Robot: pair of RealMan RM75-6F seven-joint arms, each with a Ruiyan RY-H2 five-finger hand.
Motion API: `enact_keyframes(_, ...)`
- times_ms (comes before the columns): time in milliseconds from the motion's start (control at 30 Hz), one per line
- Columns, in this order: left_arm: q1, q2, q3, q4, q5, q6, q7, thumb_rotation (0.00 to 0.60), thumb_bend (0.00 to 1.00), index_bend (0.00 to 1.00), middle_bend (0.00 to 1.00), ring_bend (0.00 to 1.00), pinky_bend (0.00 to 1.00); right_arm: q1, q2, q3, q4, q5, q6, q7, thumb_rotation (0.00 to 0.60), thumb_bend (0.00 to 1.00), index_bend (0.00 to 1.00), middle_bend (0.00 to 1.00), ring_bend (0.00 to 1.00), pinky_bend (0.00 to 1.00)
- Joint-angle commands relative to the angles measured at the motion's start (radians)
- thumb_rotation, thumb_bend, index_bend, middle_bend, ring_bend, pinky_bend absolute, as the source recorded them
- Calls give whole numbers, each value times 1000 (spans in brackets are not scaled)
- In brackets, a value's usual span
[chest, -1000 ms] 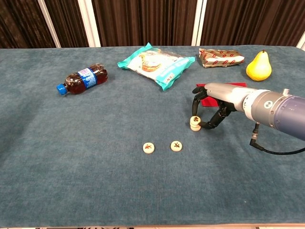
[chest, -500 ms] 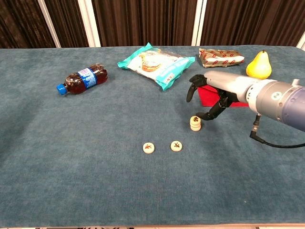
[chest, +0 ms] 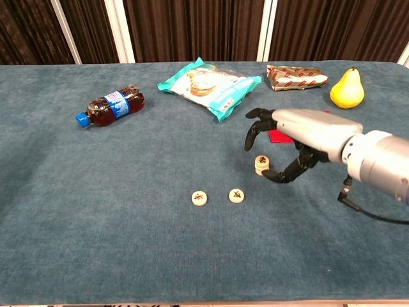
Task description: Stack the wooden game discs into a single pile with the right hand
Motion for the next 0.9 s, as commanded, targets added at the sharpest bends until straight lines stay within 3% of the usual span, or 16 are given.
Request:
enact_keyframes(33, 0, 0, -1, 0, -1, -1, -1, 600, 581, 73, 0, 0, 0, -18, -29, -21, 32, -36, 18, 2, 600, 439, 341, 0, 0, 0)
enact_keyframes(900, 0, -1, -3, 2, -5, 0, -3, 600, 581, 73, 0, 0, 0, -54, -161, -27, 200, -157, 4, 58, 600, 439, 341, 0, 0, 0)
